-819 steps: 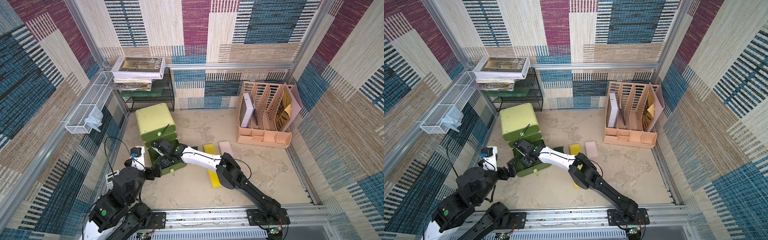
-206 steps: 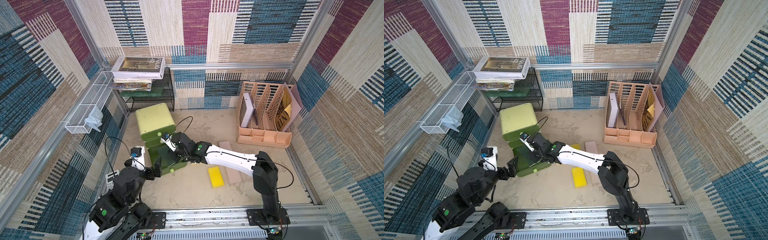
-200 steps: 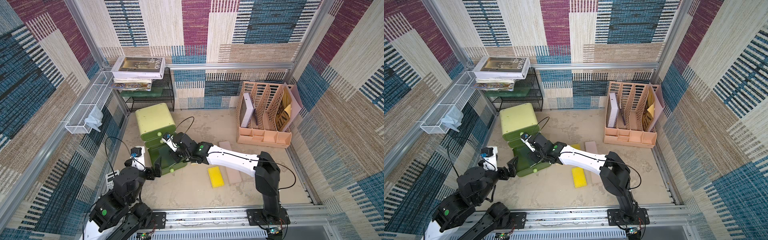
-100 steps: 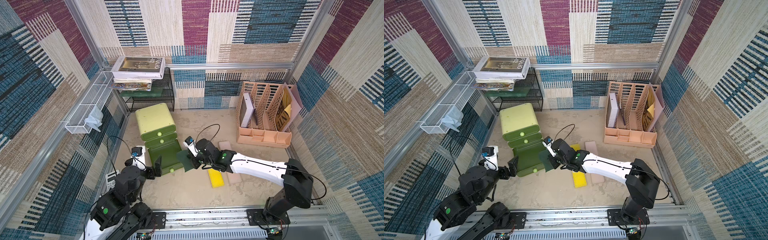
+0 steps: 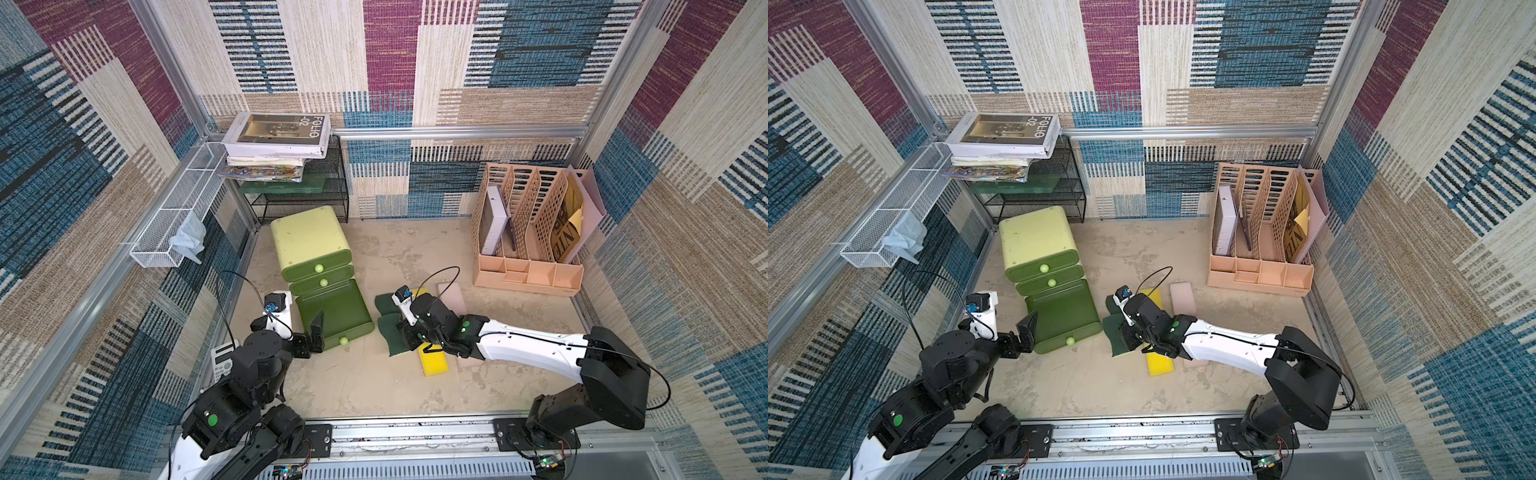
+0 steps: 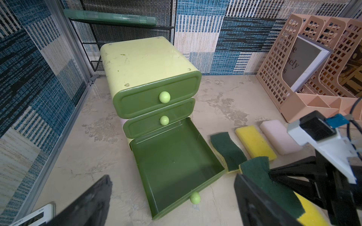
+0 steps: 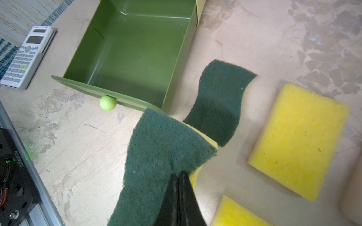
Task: Take the sponge out of the drawer
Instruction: Place the sponge at the center of the board.
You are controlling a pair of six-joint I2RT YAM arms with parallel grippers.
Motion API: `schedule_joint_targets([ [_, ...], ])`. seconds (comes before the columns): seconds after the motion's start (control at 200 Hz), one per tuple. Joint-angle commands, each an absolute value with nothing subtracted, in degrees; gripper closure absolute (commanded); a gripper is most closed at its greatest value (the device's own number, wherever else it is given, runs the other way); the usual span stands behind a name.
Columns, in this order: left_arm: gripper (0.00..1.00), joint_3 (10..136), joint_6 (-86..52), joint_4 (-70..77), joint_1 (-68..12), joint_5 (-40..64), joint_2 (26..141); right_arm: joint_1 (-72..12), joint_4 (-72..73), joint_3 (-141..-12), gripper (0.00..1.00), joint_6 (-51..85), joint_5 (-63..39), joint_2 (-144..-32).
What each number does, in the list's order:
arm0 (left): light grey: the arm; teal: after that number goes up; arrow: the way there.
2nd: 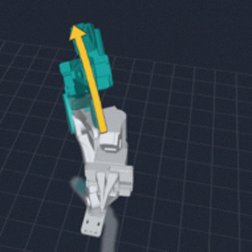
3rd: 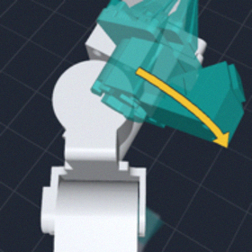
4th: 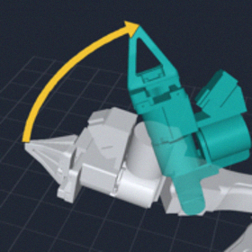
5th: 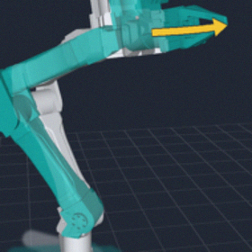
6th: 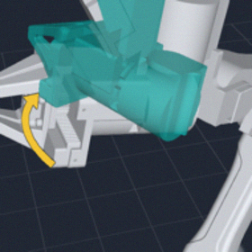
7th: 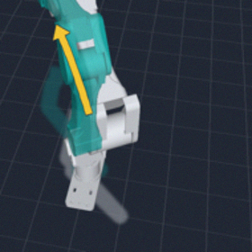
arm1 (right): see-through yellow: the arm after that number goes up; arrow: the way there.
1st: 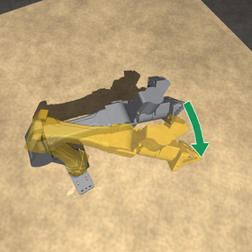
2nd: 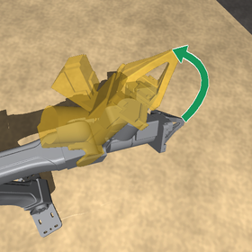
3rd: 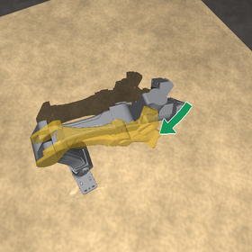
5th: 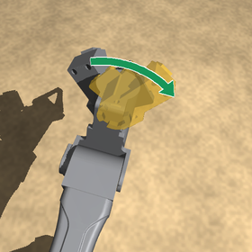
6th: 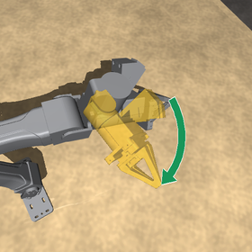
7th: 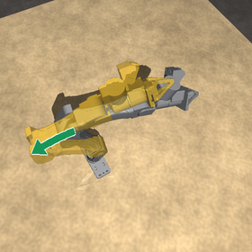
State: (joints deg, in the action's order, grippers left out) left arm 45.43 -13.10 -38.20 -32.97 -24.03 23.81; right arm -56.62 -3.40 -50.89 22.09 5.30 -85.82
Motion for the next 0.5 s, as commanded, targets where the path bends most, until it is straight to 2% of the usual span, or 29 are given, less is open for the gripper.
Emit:
schedule_joint_targets([
  [0.0,0.00,45.56,-12.83,-37.09,-32.96,-24.18,23.86,-56.60,-1.02,-49.00,1.00,25.58,5.06,-85.95],
  [0.496,0.00,45.58,-12.89,-37.07,-32.96,-23.91,23.91,-57.30,-0.55,-45.89,1.00,30.84,3.52,-88.03],
])
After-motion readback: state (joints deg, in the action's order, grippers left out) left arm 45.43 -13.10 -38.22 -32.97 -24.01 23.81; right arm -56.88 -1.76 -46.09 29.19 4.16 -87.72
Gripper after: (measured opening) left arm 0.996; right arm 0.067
